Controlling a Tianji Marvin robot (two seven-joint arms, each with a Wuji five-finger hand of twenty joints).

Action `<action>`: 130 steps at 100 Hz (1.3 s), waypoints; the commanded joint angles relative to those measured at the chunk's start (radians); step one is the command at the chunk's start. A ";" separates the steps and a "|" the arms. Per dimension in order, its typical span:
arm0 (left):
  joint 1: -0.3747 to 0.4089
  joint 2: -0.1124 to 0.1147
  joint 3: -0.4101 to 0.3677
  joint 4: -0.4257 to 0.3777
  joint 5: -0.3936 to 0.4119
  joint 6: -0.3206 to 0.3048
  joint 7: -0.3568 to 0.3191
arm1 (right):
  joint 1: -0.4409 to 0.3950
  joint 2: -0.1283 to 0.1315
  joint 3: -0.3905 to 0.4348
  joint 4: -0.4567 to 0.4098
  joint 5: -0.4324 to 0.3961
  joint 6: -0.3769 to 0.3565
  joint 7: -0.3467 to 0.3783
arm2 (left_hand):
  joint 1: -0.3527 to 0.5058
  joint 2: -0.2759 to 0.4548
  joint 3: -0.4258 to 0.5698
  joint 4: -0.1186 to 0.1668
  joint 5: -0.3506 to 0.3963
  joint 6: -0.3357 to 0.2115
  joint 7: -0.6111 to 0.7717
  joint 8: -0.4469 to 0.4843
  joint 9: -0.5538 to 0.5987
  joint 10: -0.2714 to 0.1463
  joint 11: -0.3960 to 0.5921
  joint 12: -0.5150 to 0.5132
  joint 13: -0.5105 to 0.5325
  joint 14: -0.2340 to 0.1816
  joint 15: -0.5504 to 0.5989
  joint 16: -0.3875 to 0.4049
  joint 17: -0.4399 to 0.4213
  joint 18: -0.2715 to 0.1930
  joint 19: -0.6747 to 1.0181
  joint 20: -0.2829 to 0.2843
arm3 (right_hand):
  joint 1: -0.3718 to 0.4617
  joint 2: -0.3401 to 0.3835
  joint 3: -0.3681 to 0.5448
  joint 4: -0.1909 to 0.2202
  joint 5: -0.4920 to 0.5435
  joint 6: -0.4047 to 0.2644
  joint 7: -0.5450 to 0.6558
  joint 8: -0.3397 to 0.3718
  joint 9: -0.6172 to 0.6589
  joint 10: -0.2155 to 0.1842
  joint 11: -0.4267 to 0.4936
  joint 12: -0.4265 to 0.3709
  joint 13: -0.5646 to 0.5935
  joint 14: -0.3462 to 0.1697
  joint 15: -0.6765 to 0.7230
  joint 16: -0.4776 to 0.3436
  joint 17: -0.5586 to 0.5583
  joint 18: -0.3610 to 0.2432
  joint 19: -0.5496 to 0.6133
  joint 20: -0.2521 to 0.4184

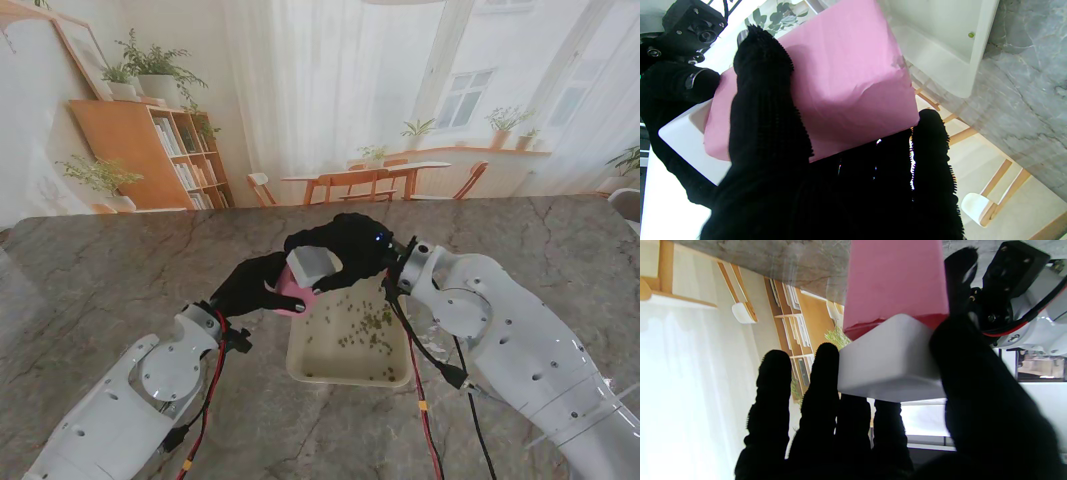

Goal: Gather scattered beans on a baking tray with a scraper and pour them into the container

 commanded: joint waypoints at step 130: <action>0.001 -0.004 -0.008 -0.006 -0.006 0.015 -0.002 | -0.059 -0.006 -0.038 -0.172 0.121 0.391 0.196 | 0.219 0.253 0.207 0.020 0.098 -0.177 0.121 0.033 0.106 -0.173 0.234 0.075 0.017 -0.046 0.049 0.026 0.015 -0.007 0.024 0.040 | -0.243 0.361 -0.094 0.225 -0.058 0.130 -0.114 0.125 -0.183 0.183 0.045 0.127 -0.125 0.118 0.440 0.289 0.067 -0.019 0.240 0.434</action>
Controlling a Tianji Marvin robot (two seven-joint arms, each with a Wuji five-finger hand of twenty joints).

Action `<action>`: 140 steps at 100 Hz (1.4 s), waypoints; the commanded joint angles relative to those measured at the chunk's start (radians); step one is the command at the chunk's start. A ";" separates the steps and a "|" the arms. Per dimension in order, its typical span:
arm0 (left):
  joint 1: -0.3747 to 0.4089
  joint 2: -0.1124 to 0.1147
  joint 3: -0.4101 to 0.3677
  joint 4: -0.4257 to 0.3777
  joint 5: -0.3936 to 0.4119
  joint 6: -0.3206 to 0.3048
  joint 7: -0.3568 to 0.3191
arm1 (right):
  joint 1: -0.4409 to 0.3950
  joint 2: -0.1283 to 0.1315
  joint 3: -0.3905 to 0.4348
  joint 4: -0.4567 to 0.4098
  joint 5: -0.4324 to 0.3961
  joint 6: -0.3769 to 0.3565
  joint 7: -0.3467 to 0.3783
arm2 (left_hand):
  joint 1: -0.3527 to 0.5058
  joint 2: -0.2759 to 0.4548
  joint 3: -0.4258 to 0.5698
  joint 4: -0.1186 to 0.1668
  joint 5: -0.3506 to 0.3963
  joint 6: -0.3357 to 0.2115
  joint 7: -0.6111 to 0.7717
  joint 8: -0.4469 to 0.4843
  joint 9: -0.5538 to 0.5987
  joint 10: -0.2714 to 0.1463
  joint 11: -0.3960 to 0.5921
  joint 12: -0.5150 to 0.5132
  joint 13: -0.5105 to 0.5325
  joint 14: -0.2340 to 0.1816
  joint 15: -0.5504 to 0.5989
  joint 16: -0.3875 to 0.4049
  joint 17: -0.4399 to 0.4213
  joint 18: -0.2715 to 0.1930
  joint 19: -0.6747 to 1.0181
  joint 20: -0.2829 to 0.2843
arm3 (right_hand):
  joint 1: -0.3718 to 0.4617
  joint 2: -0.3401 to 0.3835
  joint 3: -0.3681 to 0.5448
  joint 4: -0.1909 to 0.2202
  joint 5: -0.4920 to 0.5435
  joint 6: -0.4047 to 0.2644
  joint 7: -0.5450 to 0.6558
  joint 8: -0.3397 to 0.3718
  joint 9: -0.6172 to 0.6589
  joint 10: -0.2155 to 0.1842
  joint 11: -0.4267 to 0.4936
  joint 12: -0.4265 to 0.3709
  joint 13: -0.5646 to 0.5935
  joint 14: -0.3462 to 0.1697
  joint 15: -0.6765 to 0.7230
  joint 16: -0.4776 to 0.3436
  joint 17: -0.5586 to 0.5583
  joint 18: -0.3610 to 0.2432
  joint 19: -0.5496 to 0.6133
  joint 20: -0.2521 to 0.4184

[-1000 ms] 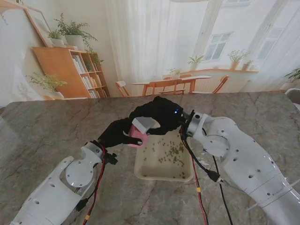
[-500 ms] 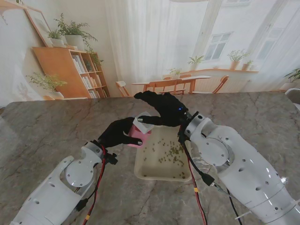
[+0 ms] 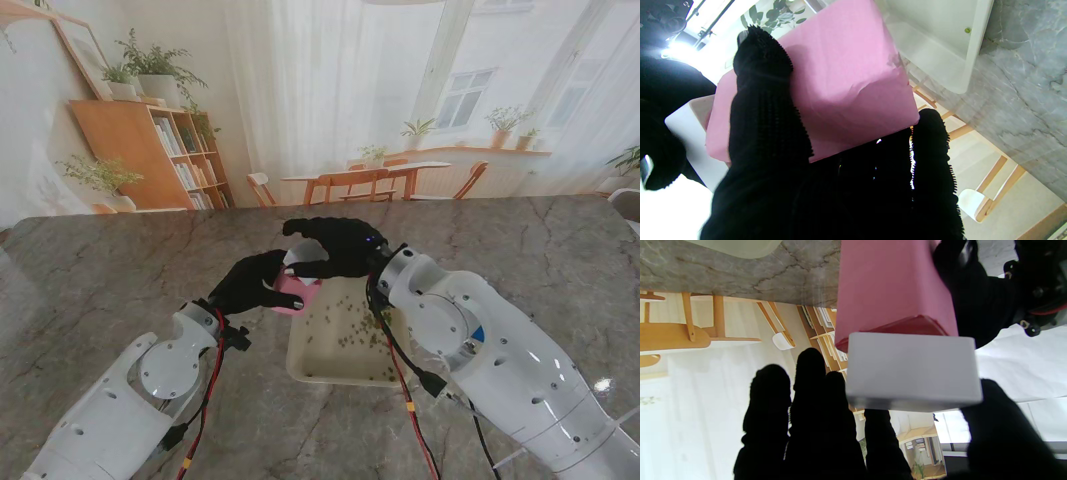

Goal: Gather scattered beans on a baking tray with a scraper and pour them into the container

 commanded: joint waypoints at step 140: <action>0.002 -0.004 -0.004 0.008 -0.001 0.001 0.004 | -0.018 -0.002 0.032 -0.006 -0.124 -0.141 -0.118 | 0.219 0.253 0.207 0.020 0.097 -0.176 0.128 0.034 0.106 -0.172 0.229 0.075 0.017 -0.045 0.043 0.019 0.010 -0.006 0.028 0.032 | 0.026 0.365 -0.302 0.045 -0.032 -0.022 -0.139 -0.169 -0.174 0.020 -0.146 -0.342 -0.246 0.124 -0.616 -0.342 -0.493 0.123 -0.514 -0.360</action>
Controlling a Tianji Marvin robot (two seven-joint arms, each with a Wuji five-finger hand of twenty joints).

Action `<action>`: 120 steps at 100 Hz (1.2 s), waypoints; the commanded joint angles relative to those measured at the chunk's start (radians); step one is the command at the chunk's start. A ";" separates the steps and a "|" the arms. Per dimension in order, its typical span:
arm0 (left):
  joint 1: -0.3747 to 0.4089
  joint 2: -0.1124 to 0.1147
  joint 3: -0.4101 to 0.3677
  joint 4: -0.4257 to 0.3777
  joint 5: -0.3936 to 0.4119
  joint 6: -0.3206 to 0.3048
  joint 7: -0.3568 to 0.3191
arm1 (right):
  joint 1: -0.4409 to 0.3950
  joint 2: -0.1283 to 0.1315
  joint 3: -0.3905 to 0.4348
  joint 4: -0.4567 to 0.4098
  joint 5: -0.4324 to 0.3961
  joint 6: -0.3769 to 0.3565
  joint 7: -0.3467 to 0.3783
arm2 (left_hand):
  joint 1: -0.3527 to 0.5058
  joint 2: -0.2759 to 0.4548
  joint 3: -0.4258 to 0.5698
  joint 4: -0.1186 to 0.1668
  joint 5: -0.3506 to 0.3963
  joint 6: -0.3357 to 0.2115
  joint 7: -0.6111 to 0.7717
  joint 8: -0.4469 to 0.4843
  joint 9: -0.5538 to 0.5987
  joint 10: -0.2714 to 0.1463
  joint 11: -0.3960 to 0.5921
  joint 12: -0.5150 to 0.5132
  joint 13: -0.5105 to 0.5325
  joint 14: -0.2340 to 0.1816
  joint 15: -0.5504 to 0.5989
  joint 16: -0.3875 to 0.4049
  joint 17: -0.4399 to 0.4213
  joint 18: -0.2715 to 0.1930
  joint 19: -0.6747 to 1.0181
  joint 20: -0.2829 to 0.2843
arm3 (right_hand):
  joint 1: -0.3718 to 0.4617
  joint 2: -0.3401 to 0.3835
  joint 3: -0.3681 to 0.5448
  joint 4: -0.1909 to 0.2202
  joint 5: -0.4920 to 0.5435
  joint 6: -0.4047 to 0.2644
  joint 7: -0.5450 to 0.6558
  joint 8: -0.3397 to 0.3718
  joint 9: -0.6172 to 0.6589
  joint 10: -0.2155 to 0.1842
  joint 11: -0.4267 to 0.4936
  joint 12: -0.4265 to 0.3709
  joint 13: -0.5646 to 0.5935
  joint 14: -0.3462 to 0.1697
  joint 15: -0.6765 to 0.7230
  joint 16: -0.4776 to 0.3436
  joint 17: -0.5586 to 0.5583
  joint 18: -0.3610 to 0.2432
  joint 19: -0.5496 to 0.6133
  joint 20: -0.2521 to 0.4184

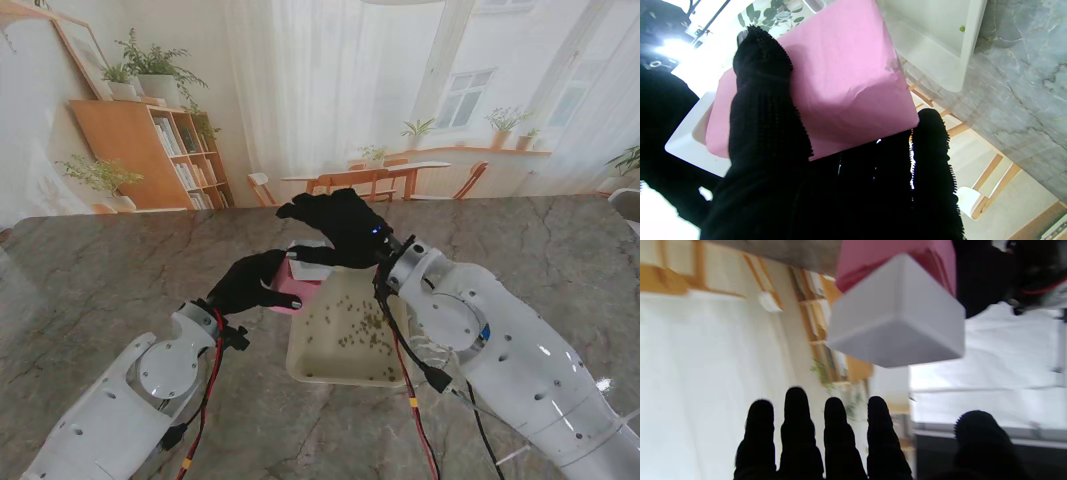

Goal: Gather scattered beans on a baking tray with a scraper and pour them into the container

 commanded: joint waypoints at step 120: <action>-0.001 -0.005 -0.001 0.011 -0.005 -0.008 0.007 | 0.045 0.000 -0.046 -0.004 -0.040 -0.043 0.095 | 0.219 0.252 0.207 0.021 0.098 -0.170 0.127 0.047 0.106 -0.170 0.228 0.072 0.018 -0.044 0.044 0.019 0.009 -0.005 0.030 0.033 | 0.519 -0.734 0.840 -0.070 0.179 -0.274 0.475 0.238 0.324 -0.231 0.313 0.268 0.469 -0.296 0.153 0.107 0.677 -0.268 0.264 -0.082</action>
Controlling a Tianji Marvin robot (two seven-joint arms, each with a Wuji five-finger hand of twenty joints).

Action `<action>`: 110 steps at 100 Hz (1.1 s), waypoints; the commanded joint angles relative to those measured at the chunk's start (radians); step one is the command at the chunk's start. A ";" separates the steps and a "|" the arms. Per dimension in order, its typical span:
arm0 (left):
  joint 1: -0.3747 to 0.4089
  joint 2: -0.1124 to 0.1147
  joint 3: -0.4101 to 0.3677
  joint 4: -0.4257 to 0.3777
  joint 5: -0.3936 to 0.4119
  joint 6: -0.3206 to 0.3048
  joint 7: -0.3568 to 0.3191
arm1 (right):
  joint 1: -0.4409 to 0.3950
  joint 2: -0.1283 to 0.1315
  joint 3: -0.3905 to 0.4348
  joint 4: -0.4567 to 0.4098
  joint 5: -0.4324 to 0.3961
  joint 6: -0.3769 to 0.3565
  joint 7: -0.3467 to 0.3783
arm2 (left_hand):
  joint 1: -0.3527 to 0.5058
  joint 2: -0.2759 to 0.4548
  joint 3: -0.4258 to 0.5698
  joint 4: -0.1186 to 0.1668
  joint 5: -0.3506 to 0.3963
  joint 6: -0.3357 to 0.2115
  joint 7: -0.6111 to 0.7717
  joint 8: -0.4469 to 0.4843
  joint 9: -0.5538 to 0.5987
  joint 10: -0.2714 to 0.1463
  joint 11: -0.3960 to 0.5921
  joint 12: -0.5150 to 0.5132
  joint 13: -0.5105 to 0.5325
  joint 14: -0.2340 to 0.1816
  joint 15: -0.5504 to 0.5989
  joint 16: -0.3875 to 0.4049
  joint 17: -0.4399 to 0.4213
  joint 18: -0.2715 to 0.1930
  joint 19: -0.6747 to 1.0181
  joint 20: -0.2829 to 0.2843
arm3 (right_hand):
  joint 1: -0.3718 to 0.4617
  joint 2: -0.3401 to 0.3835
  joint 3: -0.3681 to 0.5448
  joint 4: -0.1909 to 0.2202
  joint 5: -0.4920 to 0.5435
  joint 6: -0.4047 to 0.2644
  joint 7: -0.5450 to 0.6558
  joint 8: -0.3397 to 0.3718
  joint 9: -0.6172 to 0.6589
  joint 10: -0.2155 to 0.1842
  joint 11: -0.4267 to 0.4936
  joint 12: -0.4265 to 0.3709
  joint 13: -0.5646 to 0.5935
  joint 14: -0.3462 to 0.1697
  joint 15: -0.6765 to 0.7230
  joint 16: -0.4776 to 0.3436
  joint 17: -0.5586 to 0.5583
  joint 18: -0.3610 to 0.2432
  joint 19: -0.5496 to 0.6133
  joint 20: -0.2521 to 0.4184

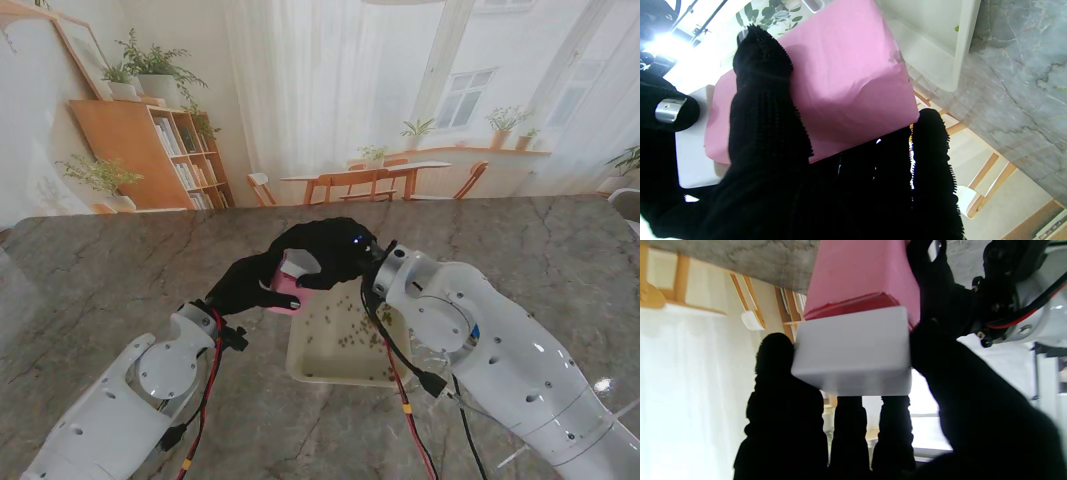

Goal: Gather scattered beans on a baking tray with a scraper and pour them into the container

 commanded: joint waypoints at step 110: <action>0.005 -0.002 -0.003 -0.018 -0.002 0.018 -0.004 | 0.002 -0.021 0.054 0.050 0.006 -0.076 -0.198 | 0.219 0.252 0.207 0.020 0.097 -0.172 0.127 0.046 0.104 -0.171 0.228 0.073 0.017 -0.043 0.044 0.021 0.008 -0.004 0.033 0.035 | 0.241 0.100 0.128 -0.044 0.170 -0.190 0.371 -0.284 0.329 -0.126 0.132 0.095 0.284 -0.327 0.047 0.021 0.135 -0.223 0.089 -0.038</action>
